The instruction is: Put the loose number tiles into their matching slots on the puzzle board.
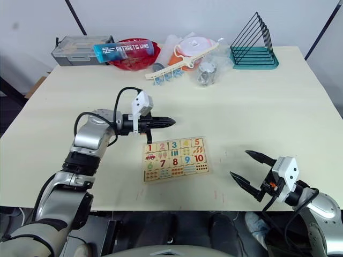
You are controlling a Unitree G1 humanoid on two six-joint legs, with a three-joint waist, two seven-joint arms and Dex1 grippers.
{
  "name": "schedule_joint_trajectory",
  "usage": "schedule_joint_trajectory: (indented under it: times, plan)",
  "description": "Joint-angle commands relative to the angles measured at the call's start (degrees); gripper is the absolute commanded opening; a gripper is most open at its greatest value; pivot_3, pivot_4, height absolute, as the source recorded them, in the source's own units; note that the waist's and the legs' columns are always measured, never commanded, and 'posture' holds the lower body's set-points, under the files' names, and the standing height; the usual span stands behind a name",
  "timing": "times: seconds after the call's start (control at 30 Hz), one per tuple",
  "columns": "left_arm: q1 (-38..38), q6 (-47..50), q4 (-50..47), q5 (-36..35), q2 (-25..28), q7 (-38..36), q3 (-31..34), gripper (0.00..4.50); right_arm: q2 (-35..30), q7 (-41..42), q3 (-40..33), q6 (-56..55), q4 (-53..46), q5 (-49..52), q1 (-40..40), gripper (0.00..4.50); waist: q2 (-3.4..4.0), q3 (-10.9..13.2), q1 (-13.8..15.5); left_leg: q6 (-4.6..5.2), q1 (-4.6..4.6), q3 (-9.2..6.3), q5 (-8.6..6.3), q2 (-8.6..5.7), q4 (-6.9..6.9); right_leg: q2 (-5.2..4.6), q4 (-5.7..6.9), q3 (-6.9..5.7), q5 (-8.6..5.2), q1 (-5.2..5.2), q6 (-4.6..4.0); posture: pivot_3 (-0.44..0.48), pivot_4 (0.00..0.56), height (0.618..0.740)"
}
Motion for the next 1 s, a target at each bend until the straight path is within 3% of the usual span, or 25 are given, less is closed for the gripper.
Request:
schedule_joint_trajectory:
  times: [0.03, 0.13, 0.23, 0.37, 0.53, 0.7, 1.0]
  plan:
    - [3.3, 2.4, -4.7, -4.8, 3.0, 1.1, 6.1, 0.07, -0.7, -1.2, -2.7, 0.2, 0.9, 0.2, -0.4, 4.50, 0.00, 0.0, -0.2, 0.00, 0.00, -0.01, 0.00, 0.01, -0.01, 0.00, 0.00, 0.00, 0.00, 0.00, 0.00, 0.000, 0.150, 0.740]
    - [7.5, 4.3, -7.7, -7.1, 4.9, 2.9, 9.5, 0.07, -1.1, -1.7, -3.1, 0.2, 2.3, -0.2, -0.7, 4.50, 0.00, 0.0, -0.2, 0.00, 0.01, -0.02, 0.00, 0.01, -0.01, 0.00, 0.00, 0.00, 0.00, 0.00, 0.00, 0.000, 0.150, 0.740]
    - [12.4, 4.9, -10.5, -8.5, 6.2, 5.7, 12.7, 0.81, -1.1, -1.8, -3.6, 0.2, 3.3, 0.2, -0.9, 4.50, 0.01, 0.0, -0.1, 0.00, 0.03, -0.03, 0.00, 0.02, -0.02, -0.01, 0.00, 0.03, 0.00, 0.00, 0.00, 0.000, 0.150, 0.740]
    - [19.9, 4.2, -15.0, -10.2, 7.2, 8.0, 16.7, 2.62, -1.2, -1.9, -4.5, -0.3, 5.0, 0.0, -1.2, 4.50, 0.01, 0.0, 0.0, 0.00, 0.04, -0.03, 0.00, 0.04, -0.03, -0.02, 0.00, 0.03, 0.00, 0.00, -0.01, 0.000, 0.150, 0.740]
    - [27.4, 2.4, -18.2, -11.0, 7.8, 10.9, 21.0, 4.49, -1.8, -0.5, -6.2, -1.1, 7.5, 0.5, -0.5, 4.50, 0.01, 0.0, 0.2, 0.00, 0.05, -0.01, 0.00, 0.04, -0.04, -0.03, -0.01, 0.05, 0.00, 0.00, -0.01, 0.000, 0.150, 0.740]
    - [35.0, -0.8, -19.4, -10.9, 8.0, 12.3, 24.1, 4.49, -2.5, 0.8, -8.2, -0.7, 7.8, 1.7, 0.9, 4.50, 0.03, 0.0, 0.2, 0.00, 0.08, 0.03, -0.01, 0.09, -0.05, -0.04, -0.03, 0.08, 0.00, 0.00, -0.02, 0.000, 0.150, 0.740]
    - [41.2, -4.8, -19.4, -10.3, 6.7, 15.6, 25.3, 4.49, -3.4, 5.0, -12.3, -2.5, 9.5, 2.6, 4.3, 4.50, 0.03, 0.0, 0.2, 0.00, 0.10, 0.04, -0.01, 0.11, -0.06, -0.04, -0.06, 0.08, 0.00, 0.02, -0.02, 0.000, 0.150, 0.740]
